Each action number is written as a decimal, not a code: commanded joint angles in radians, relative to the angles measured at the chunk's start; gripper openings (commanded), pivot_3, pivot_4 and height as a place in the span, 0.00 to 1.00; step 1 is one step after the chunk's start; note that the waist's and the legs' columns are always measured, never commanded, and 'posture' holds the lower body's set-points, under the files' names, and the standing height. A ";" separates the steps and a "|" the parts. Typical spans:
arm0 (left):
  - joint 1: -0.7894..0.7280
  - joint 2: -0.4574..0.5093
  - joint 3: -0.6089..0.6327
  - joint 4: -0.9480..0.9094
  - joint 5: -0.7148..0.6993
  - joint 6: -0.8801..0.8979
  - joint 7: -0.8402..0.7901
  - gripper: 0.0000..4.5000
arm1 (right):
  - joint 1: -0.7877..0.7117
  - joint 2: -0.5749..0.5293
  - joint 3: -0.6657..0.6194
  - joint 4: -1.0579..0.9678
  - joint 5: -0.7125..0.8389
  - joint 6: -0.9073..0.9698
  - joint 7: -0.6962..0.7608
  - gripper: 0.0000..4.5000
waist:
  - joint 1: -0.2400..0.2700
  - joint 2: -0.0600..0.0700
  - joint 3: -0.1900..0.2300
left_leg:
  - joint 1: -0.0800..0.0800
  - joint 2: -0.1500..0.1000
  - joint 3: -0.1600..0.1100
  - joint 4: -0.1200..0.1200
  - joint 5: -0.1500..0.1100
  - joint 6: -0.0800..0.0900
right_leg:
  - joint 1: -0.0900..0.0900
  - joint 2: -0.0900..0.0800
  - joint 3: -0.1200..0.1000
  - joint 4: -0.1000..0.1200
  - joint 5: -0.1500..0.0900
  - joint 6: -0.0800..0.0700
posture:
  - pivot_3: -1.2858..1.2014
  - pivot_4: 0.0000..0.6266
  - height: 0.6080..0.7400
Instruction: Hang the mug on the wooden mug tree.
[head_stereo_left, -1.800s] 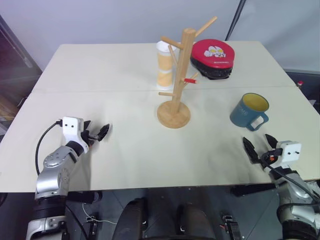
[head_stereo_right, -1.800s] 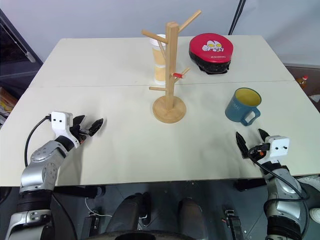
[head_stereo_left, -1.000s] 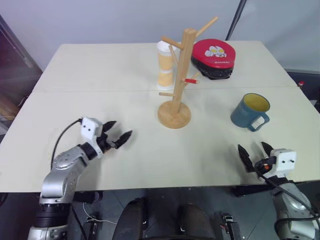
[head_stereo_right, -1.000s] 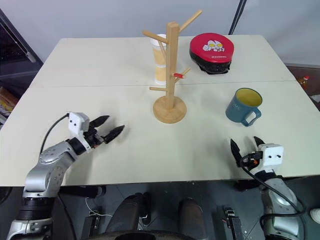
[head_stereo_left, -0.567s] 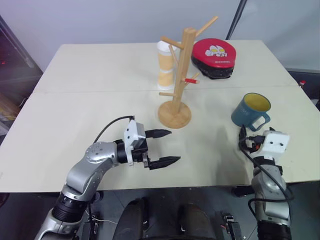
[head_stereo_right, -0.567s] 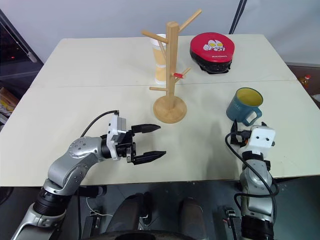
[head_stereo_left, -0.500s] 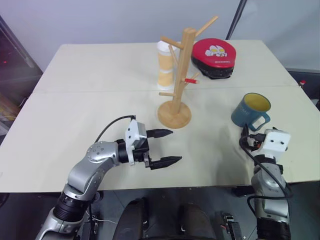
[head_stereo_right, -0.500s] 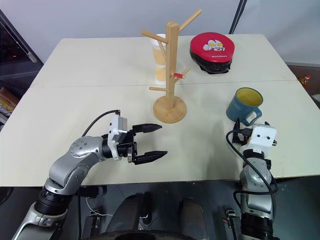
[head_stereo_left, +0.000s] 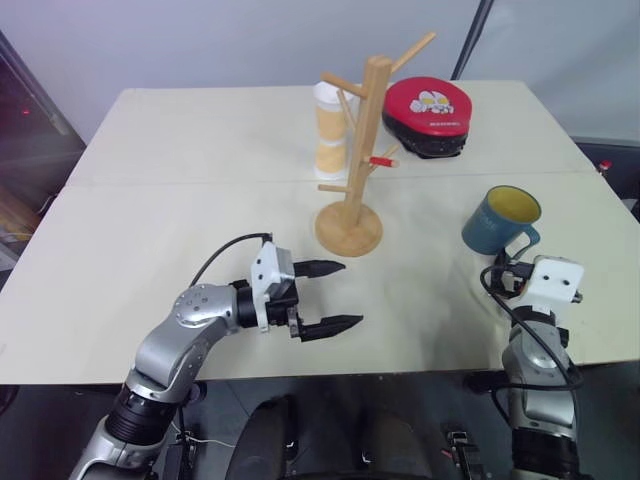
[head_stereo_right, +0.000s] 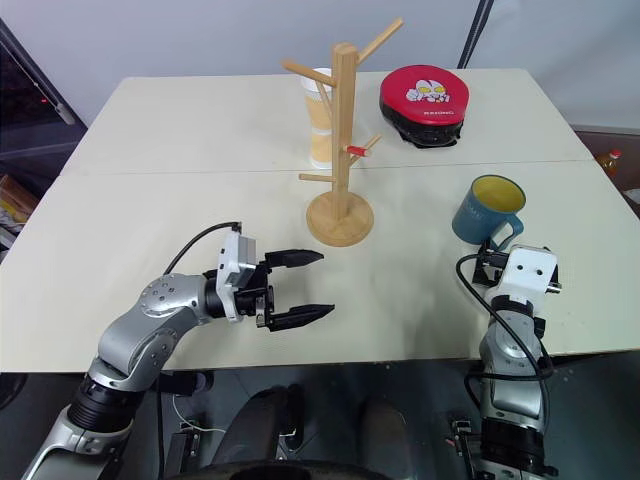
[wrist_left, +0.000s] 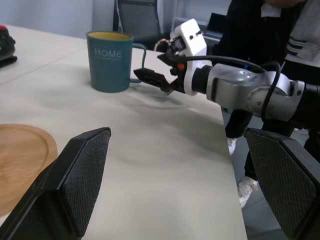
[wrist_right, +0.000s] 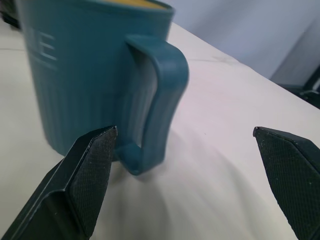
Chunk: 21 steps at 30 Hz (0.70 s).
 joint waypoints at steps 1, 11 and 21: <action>-0.006 0.005 0.015 -0.048 -0.007 -0.019 -0.001 1.00 | -0.023 0.005 -0.036 -0.013 0.002 0.013 -0.042 1.00 | 0.000 0.000 0.000 | 0.000 0.000 0.000 0.000 0.000 0.000 | 0.000 0.000 0.000 0.000 0.000 0.000 | 0.52 0.24 1.00; -0.010 0.004 0.014 -0.046 -0.002 -0.027 0.003 1.00 | -0.088 0.016 -0.034 0.026 0.015 0.037 -0.072 1.00 | -0.002 0.000 0.000 | 0.000 0.000 0.000 0.000 0.000 0.000 | 0.000 0.001 0.000 0.001 0.000 0.000 | 0.52 0.24 1.00; -0.008 0.005 0.019 -0.047 0.003 -0.035 0.015 1.00 | -0.168 0.025 -0.064 0.101 0.078 0.060 -0.086 0.87 | -0.004 0.000 0.000 | 0.000 0.000 0.000 0.001 0.000 0.000 | 0.000 0.001 0.000 0.001 0.001 0.002 | 0.52 0.24 1.00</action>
